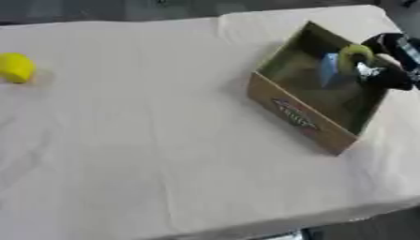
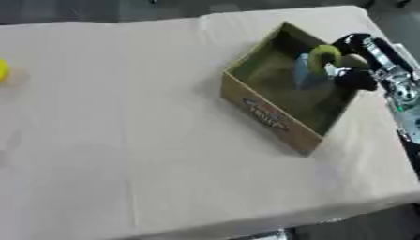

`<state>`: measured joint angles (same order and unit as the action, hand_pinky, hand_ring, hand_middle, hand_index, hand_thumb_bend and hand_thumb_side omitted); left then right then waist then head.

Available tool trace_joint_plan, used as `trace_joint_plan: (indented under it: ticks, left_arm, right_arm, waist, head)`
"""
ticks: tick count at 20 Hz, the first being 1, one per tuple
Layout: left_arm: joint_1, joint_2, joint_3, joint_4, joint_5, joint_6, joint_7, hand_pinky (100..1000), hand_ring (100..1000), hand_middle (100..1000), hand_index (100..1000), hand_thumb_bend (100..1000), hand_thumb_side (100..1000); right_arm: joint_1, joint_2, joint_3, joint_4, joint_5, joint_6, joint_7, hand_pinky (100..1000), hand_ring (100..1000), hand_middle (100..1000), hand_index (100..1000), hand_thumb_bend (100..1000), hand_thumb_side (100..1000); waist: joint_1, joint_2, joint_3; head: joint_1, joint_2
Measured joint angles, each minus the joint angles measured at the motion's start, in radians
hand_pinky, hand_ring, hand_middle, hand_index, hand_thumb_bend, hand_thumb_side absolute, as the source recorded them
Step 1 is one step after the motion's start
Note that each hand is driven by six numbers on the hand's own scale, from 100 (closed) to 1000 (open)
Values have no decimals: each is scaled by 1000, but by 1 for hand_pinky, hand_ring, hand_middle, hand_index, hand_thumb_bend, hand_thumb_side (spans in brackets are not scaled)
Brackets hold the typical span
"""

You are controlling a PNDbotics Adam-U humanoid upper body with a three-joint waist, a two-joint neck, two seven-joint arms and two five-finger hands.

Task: Pick up the objects with one hand, pass them to the other hand, and then place them into the box on the other side of the table.

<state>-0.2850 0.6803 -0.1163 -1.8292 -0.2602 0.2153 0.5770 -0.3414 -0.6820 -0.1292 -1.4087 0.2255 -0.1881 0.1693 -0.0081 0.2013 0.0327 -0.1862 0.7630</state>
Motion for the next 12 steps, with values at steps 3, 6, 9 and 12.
trace_joint_plan:
  ticks: [3,6,9,12]
  left_arm:
    - [2,0,2,0,0,2,1,731,582,571,756,473,734]
    - [2,0,2,0,0,3,0,732,582,572,757,474,733]
    - [2,0,2,0,0,5,-2,732,582,573,757,474,732]
    - [2,0,2,0,-2,7,-4,732,582,573,758,475,729]
  right_arm:
    - [0,0,2,-1,41,-27,25,1000,864,883,862,100,212]
    - [0,0,4,-7,77,-47,60,1000,908,938,920,100,210]
    - [2,0,4,-18,106,-66,89,1000,905,952,936,100,202]
    - [3,0,3,-27,113,-72,107,1000,898,944,930,100,197]
  waist:
    - [0,0,0]
    - [0,0,-1]
    - [0,0,-1]
    - [0,0,-2]
  head:
    - [0,0]
    - [0,0]
    - [1,0]
    - [1,0]
